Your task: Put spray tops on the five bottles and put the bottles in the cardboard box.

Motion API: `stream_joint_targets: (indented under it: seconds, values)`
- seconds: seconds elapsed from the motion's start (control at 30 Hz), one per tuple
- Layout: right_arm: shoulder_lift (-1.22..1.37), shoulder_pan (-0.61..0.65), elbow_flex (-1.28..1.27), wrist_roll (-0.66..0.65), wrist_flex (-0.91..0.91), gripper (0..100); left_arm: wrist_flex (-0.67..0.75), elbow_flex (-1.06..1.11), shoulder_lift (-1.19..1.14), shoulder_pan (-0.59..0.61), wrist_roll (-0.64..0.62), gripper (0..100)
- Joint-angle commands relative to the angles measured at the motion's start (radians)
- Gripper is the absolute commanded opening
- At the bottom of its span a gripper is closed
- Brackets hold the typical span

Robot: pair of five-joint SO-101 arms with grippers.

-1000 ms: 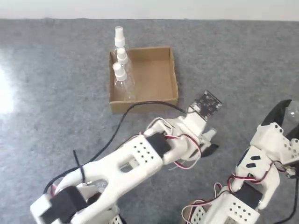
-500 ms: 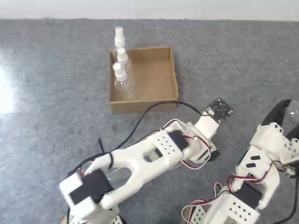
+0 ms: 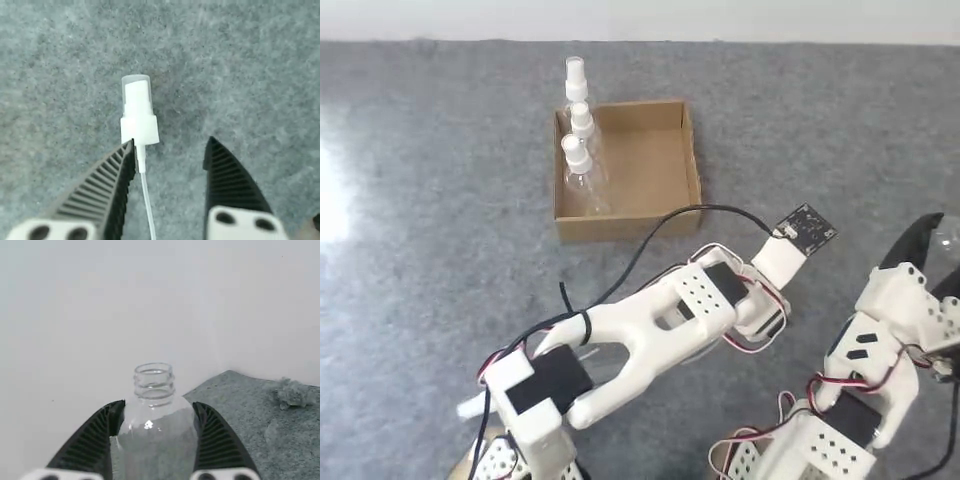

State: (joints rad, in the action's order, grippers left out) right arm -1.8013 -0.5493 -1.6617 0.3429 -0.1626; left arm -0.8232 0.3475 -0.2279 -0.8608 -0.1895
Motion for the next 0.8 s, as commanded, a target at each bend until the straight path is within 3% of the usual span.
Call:
stream_joint_targets:
  seconds: [0.0,0.33,0.77]
  values:
    - [-0.015,-0.008,-0.015,-0.002,0.027,2.4,-0.041,-0.082,-0.006,0.0,-0.008,18]
    - [-0.015,-0.008,-0.015,-0.002,0.027,2.4,-0.114,-0.133,-0.021,0.0,-0.011,18]
    - [-0.015,-0.008,-0.012,-0.002,0.027,2.4,-0.077,-0.133,-0.021,0.037,-0.012,18]
